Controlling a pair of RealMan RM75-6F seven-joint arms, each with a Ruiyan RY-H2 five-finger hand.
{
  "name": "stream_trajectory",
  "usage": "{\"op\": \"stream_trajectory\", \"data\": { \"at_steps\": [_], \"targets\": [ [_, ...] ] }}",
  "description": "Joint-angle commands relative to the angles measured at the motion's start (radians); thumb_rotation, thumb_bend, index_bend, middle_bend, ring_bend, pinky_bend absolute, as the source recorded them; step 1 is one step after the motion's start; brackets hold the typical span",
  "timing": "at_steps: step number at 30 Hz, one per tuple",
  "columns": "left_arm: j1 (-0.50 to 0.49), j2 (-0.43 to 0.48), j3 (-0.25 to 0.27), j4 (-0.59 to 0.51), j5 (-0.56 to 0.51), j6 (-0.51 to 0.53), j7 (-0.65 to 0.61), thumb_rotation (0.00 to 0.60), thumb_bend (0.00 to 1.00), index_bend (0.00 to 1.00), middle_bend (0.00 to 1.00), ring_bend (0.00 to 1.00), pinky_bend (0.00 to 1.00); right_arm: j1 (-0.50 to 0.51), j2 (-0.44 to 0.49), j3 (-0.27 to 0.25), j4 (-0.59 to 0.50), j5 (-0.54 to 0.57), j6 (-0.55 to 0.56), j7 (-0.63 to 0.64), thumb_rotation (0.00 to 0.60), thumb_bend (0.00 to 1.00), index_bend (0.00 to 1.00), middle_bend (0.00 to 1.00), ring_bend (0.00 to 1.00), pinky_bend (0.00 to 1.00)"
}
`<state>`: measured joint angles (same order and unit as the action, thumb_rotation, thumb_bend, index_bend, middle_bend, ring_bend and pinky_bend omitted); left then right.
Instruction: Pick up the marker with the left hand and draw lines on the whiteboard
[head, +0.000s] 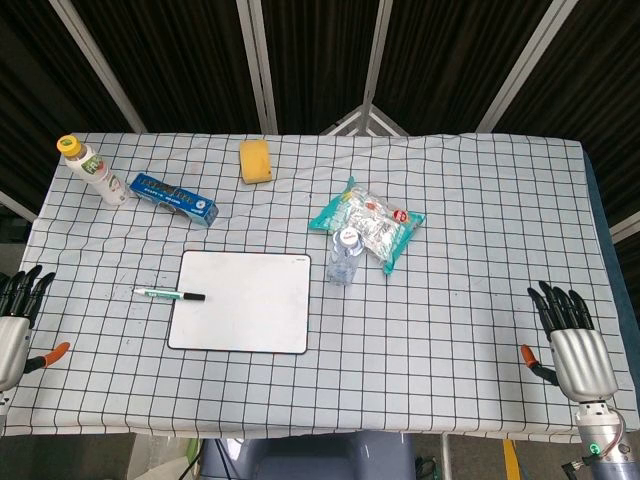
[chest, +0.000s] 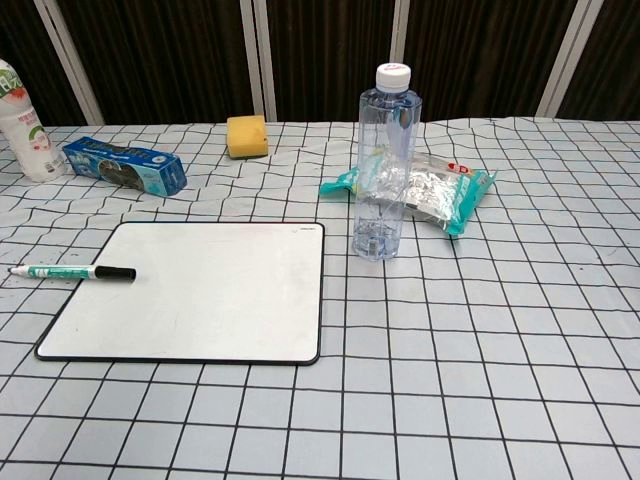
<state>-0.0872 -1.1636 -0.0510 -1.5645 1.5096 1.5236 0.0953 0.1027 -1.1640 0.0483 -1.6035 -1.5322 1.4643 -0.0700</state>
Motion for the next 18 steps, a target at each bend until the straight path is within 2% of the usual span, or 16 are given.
{"op": "stream_trajectory", "data": {
  "at_steps": [1,12,18],
  "targets": [
    [0.000,0.000,0.000,0.000,0.000,0.000,0.000,0.600,0.08,0.00,0.00,0.00,0.00,0.000,0.000,0.000,0.000,0.000,0.000,0.000,0.600,0.35,0.00,0.00,0.00,0.00],
    [-0.002,0.001,0.005,-0.002,0.003,-0.008,0.006,0.600,0.08,0.00,0.00,0.00,0.00,-0.003,0.003,-0.001,-0.001,-0.003,0.006,0.003,0.600,0.35,0.00,0.00,0.00,0.00],
    [-0.025,0.000,-0.002,0.001,-0.017,-0.055,0.015,0.600,0.08,0.00,0.00,0.00,0.00,-0.003,0.001,0.002,-0.003,0.006,0.002,0.002,0.600,0.35,0.00,0.00,0.00,0.00]
  ]
}}
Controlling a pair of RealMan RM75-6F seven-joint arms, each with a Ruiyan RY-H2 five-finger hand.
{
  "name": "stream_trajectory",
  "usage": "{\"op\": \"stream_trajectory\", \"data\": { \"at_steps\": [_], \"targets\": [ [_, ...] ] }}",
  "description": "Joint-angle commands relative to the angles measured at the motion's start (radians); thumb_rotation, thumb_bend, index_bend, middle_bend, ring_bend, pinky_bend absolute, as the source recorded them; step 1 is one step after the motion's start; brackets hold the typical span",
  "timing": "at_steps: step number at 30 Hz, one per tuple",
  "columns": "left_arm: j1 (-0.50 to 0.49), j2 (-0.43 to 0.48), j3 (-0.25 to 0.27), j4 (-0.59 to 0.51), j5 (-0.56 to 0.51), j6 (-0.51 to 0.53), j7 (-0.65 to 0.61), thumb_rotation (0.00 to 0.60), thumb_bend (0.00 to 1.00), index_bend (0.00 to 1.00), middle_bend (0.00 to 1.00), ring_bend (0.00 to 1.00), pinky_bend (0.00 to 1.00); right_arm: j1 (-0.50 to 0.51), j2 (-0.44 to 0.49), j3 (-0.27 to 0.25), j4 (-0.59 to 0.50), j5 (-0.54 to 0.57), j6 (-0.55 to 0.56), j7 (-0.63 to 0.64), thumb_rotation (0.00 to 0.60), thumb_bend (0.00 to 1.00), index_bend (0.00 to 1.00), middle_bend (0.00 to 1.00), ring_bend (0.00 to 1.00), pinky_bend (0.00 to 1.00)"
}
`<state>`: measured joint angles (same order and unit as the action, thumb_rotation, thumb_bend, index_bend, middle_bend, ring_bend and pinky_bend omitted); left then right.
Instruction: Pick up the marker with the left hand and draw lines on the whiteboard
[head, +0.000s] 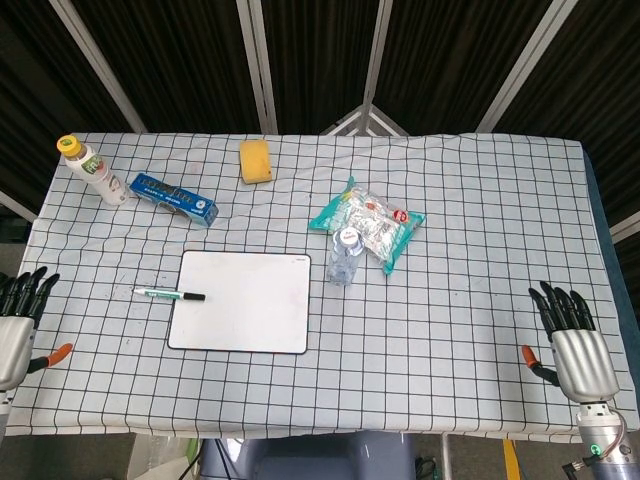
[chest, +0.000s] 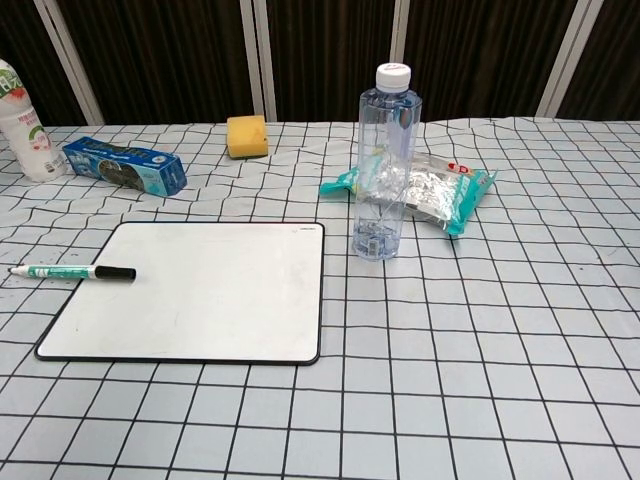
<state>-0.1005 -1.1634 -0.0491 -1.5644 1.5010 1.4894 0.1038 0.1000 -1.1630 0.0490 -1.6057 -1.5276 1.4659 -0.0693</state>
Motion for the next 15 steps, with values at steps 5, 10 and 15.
{"op": "stream_trajectory", "data": {
  "at_steps": [5,10,15],
  "targets": [
    [-0.077,-0.008,-0.039,-0.013,-0.062,-0.119,0.071,0.600,0.10,0.09,0.00,0.00,0.00,0.000,0.002,0.000,-0.001,-0.001,0.000,0.007,0.600,0.35,0.00,0.00,0.00,0.00],
    [-0.166,-0.067,-0.088,0.019,-0.153,-0.242,0.168,0.600,0.20,0.32,0.00,0.00,0.00,0.001,0.003,-0.002,-0.001,-0.005,-0.001,0.011,0.600,0.35,0.00,0.00,0.00,0.00],
    [-0.227,-0.134,-0.113,0.065,-0.227,-0.331,0.231,0.600,0.27,0.44,0.00,0.00,0.00,0.001,0.004,-0.002,-0.001,-0.004,-0.003,0.016,0.600,0.35,0.00,0.00,0.00,0.00]
  ]
}}
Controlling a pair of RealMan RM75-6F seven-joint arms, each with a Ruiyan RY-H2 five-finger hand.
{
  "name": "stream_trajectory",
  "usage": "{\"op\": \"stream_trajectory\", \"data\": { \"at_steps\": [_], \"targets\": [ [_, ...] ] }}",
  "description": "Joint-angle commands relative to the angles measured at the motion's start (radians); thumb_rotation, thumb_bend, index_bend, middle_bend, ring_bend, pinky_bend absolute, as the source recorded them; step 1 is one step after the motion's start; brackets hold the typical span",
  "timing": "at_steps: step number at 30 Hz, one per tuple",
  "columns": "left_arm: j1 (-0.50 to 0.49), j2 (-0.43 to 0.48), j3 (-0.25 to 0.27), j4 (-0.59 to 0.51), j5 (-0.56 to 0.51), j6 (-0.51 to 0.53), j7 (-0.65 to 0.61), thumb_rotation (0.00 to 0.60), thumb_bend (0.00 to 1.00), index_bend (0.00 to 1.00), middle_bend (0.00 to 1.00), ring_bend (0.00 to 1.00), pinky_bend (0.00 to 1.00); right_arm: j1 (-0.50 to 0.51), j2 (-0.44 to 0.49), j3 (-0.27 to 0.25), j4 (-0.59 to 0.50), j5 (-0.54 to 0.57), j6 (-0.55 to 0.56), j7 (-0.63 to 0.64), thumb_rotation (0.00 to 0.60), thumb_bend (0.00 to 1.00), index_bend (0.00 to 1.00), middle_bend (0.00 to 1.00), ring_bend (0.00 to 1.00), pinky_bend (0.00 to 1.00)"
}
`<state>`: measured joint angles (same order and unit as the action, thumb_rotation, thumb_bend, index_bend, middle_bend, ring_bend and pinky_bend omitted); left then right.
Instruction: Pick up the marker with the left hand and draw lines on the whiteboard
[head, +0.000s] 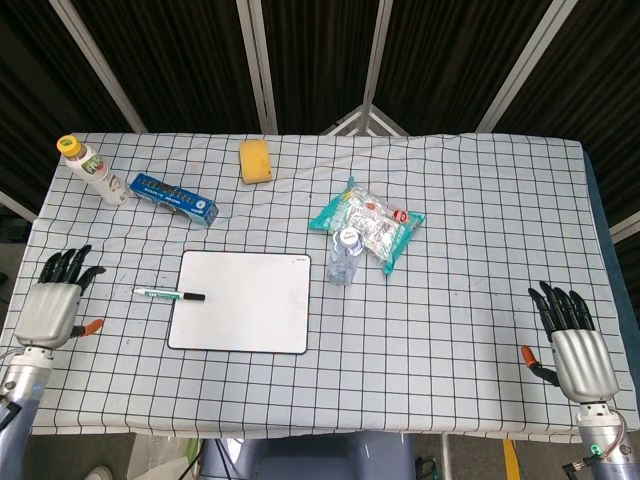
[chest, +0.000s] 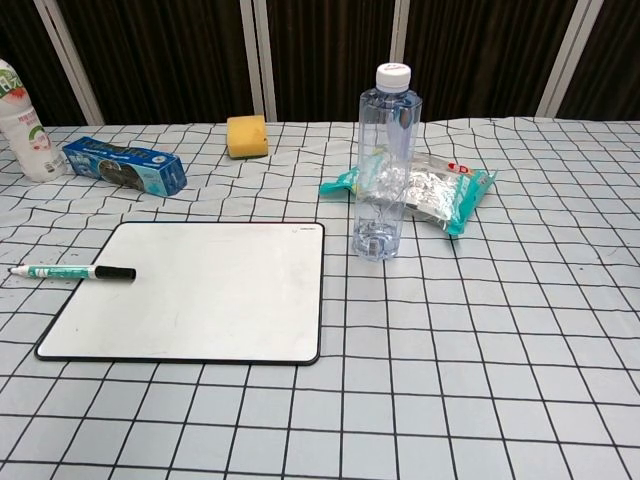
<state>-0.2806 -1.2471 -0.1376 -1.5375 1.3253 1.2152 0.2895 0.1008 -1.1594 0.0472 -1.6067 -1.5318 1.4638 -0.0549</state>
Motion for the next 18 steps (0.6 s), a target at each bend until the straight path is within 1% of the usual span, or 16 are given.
{"op": "stream_trajectory", "data": {
  "at_steps": [1,4,7,12,15,18],
  "targets": [
    [-0.067,-0.077,-0.031,0.063,-0.073,-0.081,0.070,0.600,0.28,0.45,0.00,0.00,0.00,0.000,0.001,0.001,0.000,0.002,-0.001,0.005,0.600,0.35,0.00,0.00,0.00,0.00],
    [-0.096,-0.122,-0.038,0.104,-0.109,-0.121,0.104,0.600,0.30,0.48,0.00,0.00,0.00,0.000,0.002,0.002,-0.001,0.005,-0.003,0.011,0.600,0.35,0.00,0.00,0.00,0.00],
    [-0.132,-0.187,-0.048,0.162,-0.159,-0.161,0.152,0.600,0.32,0.50,0.00,0.00,0.00,0.001,0.003,0.002,-0.001,0.005,-0.005,0.016,0.600,0.35,0.00,0.00,0.00,0.00],
    [-0.170,-0.262,-0.060,0.223,-0.201,-0.180,0.197,0.600,0.36,0.49,0.00,0.00,0.00,0.002,0.004,0.002,-0.001,0.006,-0.007,0.022,0.600,0.35,0.00,0.00,0.00,0.00],
    [-0.189,-0.291,-0.063,0.248,-0.222,-0.189,0.220,0.600,0.37,0.46,0.00,0.00,0.00,0.003,0.004,0.003,-0.002,0.008,-0.009,0.026,0.600,0.35,0.00,0.00,0.00,0.00],
    [-0.201,-0.310,-0.066,0.261,-0.238,-0.196,0.228,0.600,0.38,0.46,0.00,0.00,0.00,0.002,0.005,0.002,-0.002,0.007,-0.009,0.027,0.600,0.35,0.00,0.00,0.00,0.00]
  ]
}}
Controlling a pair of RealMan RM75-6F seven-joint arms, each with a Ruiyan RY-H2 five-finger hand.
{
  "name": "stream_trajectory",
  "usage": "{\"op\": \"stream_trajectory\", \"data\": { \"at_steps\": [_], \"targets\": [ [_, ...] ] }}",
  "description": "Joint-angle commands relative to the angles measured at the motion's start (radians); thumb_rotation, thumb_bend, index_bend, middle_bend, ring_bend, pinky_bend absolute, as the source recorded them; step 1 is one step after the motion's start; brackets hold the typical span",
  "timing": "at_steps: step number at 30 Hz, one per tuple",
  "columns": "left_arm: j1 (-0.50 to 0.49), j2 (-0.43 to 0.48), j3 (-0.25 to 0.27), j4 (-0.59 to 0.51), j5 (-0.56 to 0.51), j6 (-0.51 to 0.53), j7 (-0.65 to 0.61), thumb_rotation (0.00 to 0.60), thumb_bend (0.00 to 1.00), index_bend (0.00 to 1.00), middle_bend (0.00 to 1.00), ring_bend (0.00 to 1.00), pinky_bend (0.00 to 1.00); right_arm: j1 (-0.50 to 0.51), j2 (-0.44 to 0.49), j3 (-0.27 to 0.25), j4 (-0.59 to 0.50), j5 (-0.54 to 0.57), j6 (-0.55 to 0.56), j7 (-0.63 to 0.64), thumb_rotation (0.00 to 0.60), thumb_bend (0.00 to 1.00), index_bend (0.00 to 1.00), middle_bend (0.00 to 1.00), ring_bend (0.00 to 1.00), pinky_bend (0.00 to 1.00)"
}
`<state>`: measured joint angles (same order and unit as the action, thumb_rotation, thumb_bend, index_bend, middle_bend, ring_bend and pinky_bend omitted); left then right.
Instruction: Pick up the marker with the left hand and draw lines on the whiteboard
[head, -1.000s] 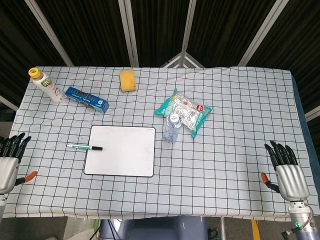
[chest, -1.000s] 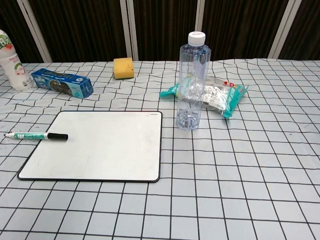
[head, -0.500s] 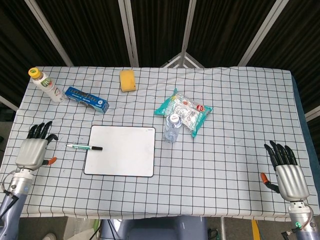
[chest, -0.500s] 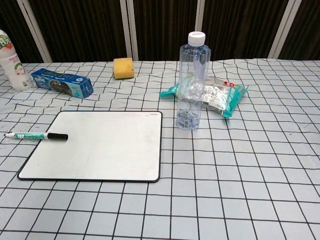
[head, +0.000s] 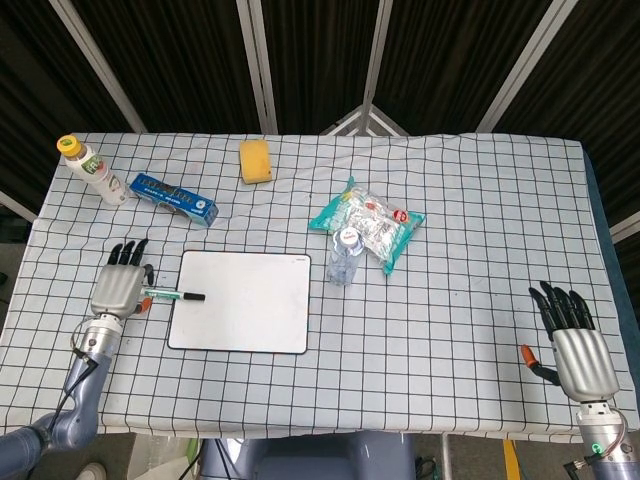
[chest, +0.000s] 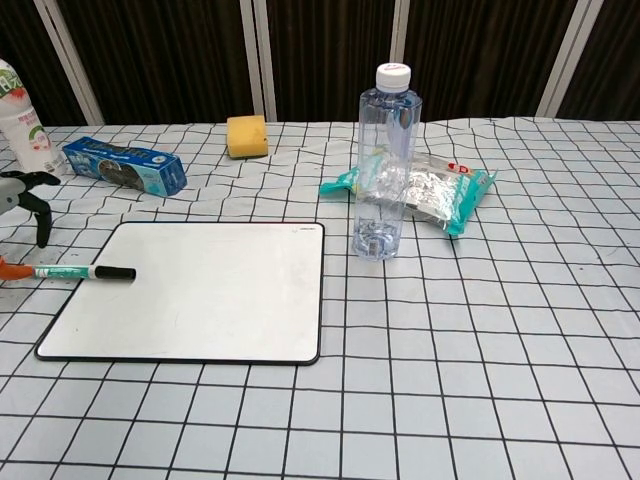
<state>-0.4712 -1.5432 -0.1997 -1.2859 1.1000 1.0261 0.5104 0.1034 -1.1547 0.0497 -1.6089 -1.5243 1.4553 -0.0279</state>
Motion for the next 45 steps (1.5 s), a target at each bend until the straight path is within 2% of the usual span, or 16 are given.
{"op": "stream_trajectory", "data": {
  "at_steps": [1,20,26,30,40,45],
  "targets": [
    [-0.016,-0.022,-0.005,0.014,-0.018,-0.010,0.009,0.600,0.38,0.46,0.00,0.00,0.00,0.000,0.000,0.000,-0.001,0.001,0.000,0.001,0.600,0.35,0.00,0.00,0.00,0.00],
    [-0.056,-0.082,0.009,0.031,-0.075,-0.029,0.027,0.600,0.43,0.47,0.00,0.00,0.00,0.001,0.001,0.000,-0.004,0.004,-0.004,0.005,0.600,0.35,0.00,0.00,0.00,0.00],
    [-0.062,-0.096,0.011,0.036,-0.090,-0.025,0.028,0.600,0.53,0.57,0.02,0.00,0.00,0.000,0.003,0.001,-0.005,0.007,-0.005,0.008,0.600,0.35,0.00,0.00,0.00,0.00],
    [-0.055,-0.094,0.016,0.022,-0.075,-0.003,0.006,0.600,0.56,0.62,0.05,0.00,0.00,0.000,0.004,0.001,-0.006,0.008,-0.005,0.010,0.600,0.35,0.00,0.00,0.00,0.00],
    [-0.017,-0.025,0.004,-0.106,0.011,0.092,-0.119,0.600,0.57,0.67,0.10,0.00,0.00,-0.001,0.004,0.001,-0.008,0.008,-0.005,0.009,0.600,0.35,0.00,0.00,0.00,0.00],
    [0.006,-0.001,-0.030,-0.188,0.069,0.137,-0.300,0.600,0.56,0.67,0.10,0.00,0.03,0.000,0.003,0.000,-0.009,0.007,-0.005,0.007,0.600,0.35,0.00,0.00,0.00,0.00]
  ]
}}
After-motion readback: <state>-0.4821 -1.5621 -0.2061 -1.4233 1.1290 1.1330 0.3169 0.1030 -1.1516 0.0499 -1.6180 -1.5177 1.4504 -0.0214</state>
